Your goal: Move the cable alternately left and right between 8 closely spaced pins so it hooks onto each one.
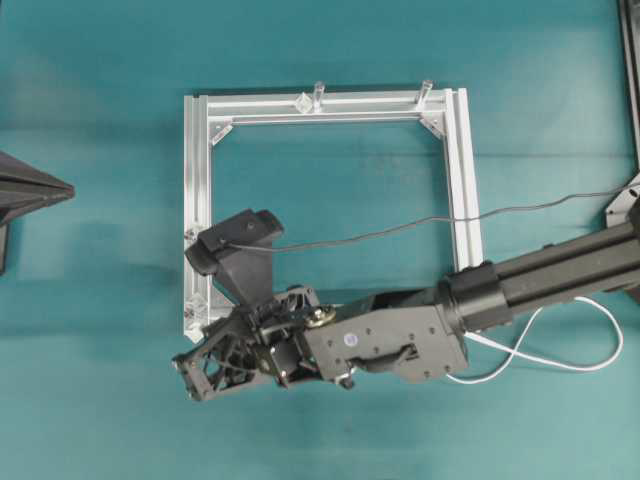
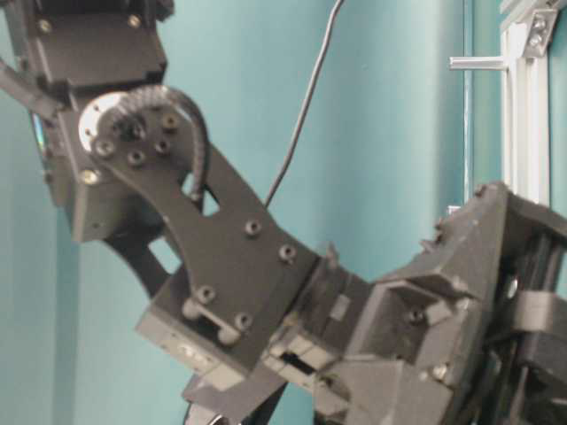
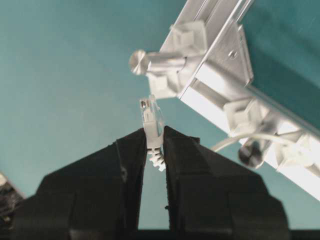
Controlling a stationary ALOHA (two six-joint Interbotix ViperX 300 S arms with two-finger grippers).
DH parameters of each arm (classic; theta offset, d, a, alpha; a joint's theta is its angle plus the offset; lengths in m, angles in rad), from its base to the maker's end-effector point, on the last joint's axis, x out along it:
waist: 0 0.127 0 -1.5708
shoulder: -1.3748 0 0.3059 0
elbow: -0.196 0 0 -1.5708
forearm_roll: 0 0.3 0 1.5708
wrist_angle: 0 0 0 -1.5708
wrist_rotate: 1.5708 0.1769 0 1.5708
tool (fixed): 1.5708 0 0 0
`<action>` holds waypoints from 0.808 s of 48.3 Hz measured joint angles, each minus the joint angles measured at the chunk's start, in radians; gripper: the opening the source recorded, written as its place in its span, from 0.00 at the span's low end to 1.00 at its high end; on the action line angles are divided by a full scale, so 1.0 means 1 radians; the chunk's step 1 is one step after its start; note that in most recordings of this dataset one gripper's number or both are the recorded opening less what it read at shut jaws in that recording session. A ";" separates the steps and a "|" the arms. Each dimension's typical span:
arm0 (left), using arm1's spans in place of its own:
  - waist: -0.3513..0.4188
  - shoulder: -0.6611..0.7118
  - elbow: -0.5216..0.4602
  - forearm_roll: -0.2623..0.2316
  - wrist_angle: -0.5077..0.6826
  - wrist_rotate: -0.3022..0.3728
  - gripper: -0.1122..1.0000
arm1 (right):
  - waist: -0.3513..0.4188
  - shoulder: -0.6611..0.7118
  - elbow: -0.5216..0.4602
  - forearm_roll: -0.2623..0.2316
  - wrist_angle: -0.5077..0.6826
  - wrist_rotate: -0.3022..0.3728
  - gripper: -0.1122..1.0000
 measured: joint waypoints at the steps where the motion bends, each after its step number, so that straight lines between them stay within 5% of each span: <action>1: 0.000 0.000 0.000 -0.002 0.000 0.000 0.10 | 0.002 0.002 0.000 0.000 0.000 0.005 0.22; 14: 0.000 0.002 0.000 0.000 0.000 0.000 0.10 | 0.011 0.008 -0.012 0.000 -0.002 0.028 0.22; 39: 0.000 0.000 0.000 0.000 0.000 0.000 0.10 | 0.008 0.127 -0.183 -0.008 -0.025 -0.006 0.22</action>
